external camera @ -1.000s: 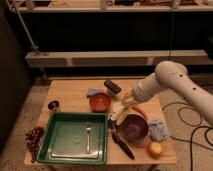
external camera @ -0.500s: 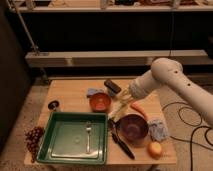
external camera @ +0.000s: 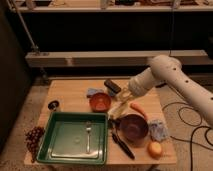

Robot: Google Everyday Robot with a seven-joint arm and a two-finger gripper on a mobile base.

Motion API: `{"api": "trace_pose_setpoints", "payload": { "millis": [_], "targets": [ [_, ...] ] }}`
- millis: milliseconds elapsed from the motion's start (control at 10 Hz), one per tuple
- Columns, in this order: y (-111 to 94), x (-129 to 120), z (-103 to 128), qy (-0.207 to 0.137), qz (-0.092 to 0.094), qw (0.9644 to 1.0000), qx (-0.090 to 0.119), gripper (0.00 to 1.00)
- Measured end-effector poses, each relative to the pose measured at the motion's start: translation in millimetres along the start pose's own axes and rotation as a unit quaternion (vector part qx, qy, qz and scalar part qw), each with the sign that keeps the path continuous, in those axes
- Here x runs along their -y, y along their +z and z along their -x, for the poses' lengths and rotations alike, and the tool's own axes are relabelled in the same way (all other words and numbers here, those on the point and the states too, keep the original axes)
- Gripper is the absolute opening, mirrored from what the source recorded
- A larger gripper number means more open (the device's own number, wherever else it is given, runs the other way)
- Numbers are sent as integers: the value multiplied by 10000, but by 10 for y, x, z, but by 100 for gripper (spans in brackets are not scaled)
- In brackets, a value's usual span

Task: Place banana in paper cup

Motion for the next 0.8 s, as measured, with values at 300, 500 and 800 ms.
{"api": "trace_pose_setpoints", "payload": {
  "millis": [300,500,800],
  "targets": [
    [31,-10,-26,68,15,10000,71,40],
    [49,11,-20,71,11,9999,106,58],
    [43,7,-22,75,9,9999,102,64]
  ]
}}
